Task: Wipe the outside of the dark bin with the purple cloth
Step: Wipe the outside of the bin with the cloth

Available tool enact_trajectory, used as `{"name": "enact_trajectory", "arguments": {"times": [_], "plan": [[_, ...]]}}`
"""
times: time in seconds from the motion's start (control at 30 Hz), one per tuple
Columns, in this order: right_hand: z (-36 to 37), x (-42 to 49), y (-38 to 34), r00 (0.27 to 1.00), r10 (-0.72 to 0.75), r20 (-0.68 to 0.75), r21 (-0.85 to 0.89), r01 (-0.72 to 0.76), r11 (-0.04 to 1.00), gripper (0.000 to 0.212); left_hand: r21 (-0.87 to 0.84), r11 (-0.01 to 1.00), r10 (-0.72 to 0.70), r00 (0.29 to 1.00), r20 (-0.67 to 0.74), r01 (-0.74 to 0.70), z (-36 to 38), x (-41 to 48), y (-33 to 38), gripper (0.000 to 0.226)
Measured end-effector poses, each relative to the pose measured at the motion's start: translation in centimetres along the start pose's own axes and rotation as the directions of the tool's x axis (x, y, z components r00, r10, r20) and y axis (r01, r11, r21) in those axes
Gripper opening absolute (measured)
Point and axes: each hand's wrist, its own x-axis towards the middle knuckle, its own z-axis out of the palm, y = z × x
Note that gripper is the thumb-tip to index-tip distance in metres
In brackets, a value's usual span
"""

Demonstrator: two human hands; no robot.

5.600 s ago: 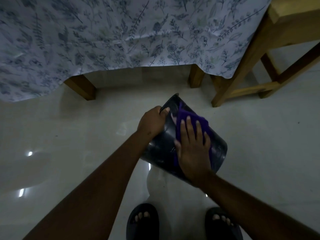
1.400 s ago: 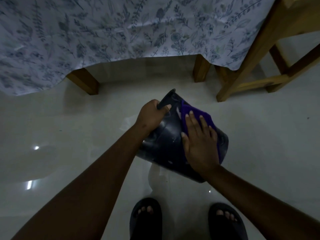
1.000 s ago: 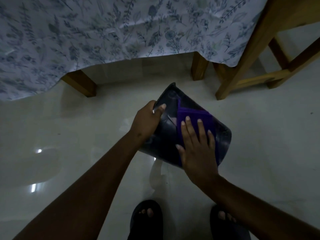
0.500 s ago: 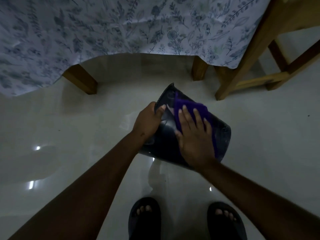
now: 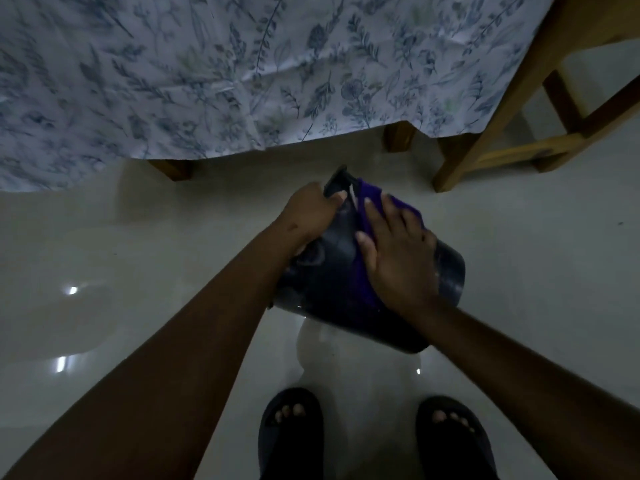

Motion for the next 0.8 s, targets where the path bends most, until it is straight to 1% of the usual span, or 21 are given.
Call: {"name": "enact_trajectory", "arguments": {"times": [0.07,0.13,0.17,0.27,0.33,0.4,0.43,0.5,0.53,0.57,0.6,0.63,0.7,0.73,0.8], "plan": [[-0.4,2.8,1.7,0.999,0.045,0.007,0.040,-0.045,0.998,0.058,-0.027,0.997,0.070,0.998,-0.008,-0.070,-0.6,-1.7,-1.0,0.035],[-0.5,3.5,3.2,0.998,0.062,0.021,0.091,-0.063,0.994,0.060,0.017,0.995,0.096,0.995,-0.028,-0.095,-0.5,-3.7,-2.5,0.037],[-0.3,2.8,3.6,0.998,0.061,0.022,0.086,-0.063,0.994,0.060,0.030,0.995,0.099,0.994,-0.044,-0.097,-0.4,-4.2,-3.0,0.039],[1.1,-2.6,2.0,1.000,0.005,-0.011,-0.064,-0.006,0.998,0.059,0.058,0.994,0.100,0.992,-0.078,-0.095,0.0,-3.3,-2.9,0.036],[1.5,-4.6,0.6,0.999,-0.038,-0.014,-0.076,0.037,0.996,0.061,0.068,0.993,0.104,0.990,-0.094,-0.098,0.2,-2.3,-2.2,0.032],[1.1,-2.5,0.7,0.998,-0.066,-0.018,-0.042,0.066,0.997,0.060,0.081,0.992,0.107,0.989,-0.106,-0.099,0.5,-1.7,-1.9,0.036],[0.8,-0.6,1.0,0.999,-0.046,-0.016,-0.013,0.046,0.999,0.059,0.088,0.991,0.105,0.989,-0.104,-0.096,0.6,-1.5,-1.8,0.038],[0.0,3.1,2.2,0.998,0.059,-0.007,0.098,-0.058,0.993,0.055,0.098,0.992,0.094,0.990,-0.101,-0.084,0.7,-1.1,-1.6,0.039],[-0.3,3.9,2.9,0.993,0.116,-0.003,0.167,-0.114,0.979,0.054,0.099,0.992,0.083,0.992,-0.094,-0.073,0.6,-0.9,-1.5,0.040],[-0.3,3.8,3.4,0.989,0.149,-0.003,0.200,-0.145,0.969,0.053,0.104,0.992,0.073,0.994,-0.084,-0.064,0.6,-0.7,-1.3,0.039],[-0.3,2.9,3.6,0.987,0.160,-0.007,0.181,-0.156,0.971,0.053,0.112,0.992,0.064,0.995,-0.071,-0.056,0.6,-0.4,-1.1,0.038],[-0.1,1.2,3.3,0.990,0.139,-0.012,0.113,-0.136,0.984,0.055,0.122,0.991,0.056,0.997,-0.057,-0.048,0.7,-0.1,-0.9,0.036],[0.8,-2.4,1.4,0.999,0.043,0.002,-0.029,-0.043,0.999,0.059,0.135,0.990,0.038,0.998,-0.048,-0.031,0.7,0.5,-0.7,0.036],[1.2,-3.5,0.5,1.000,0.010,0.012,-0.056,-0.009,0.998,0.061,0.139,0.990,0.032,0.998,-0.052,-0.025,0.7,0.7,-0.5,0.036],[1.6,-3.1,-0.4,1.000,-0.030,-0.005,-0.056,0.030,0.998,0.061,0.149,0.989,0.028,0.997,-0.067,-0.018,0.9,0.8,0.0,0.038]]}}
